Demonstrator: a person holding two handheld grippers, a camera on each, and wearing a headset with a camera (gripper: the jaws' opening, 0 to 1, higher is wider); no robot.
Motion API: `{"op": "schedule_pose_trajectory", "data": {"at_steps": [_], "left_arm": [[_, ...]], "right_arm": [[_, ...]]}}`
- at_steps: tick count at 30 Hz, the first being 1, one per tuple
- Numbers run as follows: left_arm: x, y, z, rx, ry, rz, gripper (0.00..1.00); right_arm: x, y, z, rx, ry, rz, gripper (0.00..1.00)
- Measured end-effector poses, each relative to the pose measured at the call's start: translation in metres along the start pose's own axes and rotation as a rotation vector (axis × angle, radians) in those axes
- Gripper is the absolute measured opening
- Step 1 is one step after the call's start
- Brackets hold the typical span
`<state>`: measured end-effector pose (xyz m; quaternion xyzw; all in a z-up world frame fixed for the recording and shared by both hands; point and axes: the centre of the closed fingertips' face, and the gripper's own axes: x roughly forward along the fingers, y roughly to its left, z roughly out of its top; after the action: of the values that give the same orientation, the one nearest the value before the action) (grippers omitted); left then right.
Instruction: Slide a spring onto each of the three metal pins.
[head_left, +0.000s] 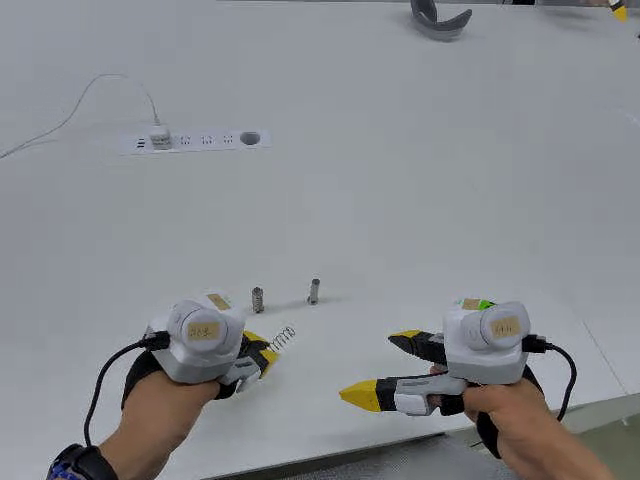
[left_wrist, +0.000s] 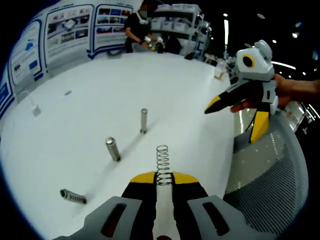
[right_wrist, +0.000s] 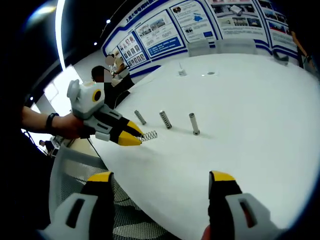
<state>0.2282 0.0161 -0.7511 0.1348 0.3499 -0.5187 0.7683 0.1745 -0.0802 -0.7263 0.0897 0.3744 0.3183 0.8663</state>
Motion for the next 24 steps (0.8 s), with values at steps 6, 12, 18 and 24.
{"op": "schedule_pose_trajectory", "data": {"at_steps": [6,12,18,24], "left_arm": [[-0.014,0.002,0.000,0.023,-0.009,0.005,0.11],[-0.028,0.000,0.002,0.033,-0.017,0.006,0.11],[-0.039,-0.007,0.003,0.061,-0.021,-0.005,0.11],[-0.047,-0.017,0.011,0.094,-0.032,-0.021,0.11]], "right_arm": [[0.008,0.010,0.011,0.019,-0.027,0.047,0.75],[0.017,0.022,0.021,0.019,-0.036,0.096,0.70],[0.025,0.034,0.032,0.040,-0.056,0.157,0.61],[0.031,0.048,0.041,0.055,-0.065,0.219,0.55]]}}
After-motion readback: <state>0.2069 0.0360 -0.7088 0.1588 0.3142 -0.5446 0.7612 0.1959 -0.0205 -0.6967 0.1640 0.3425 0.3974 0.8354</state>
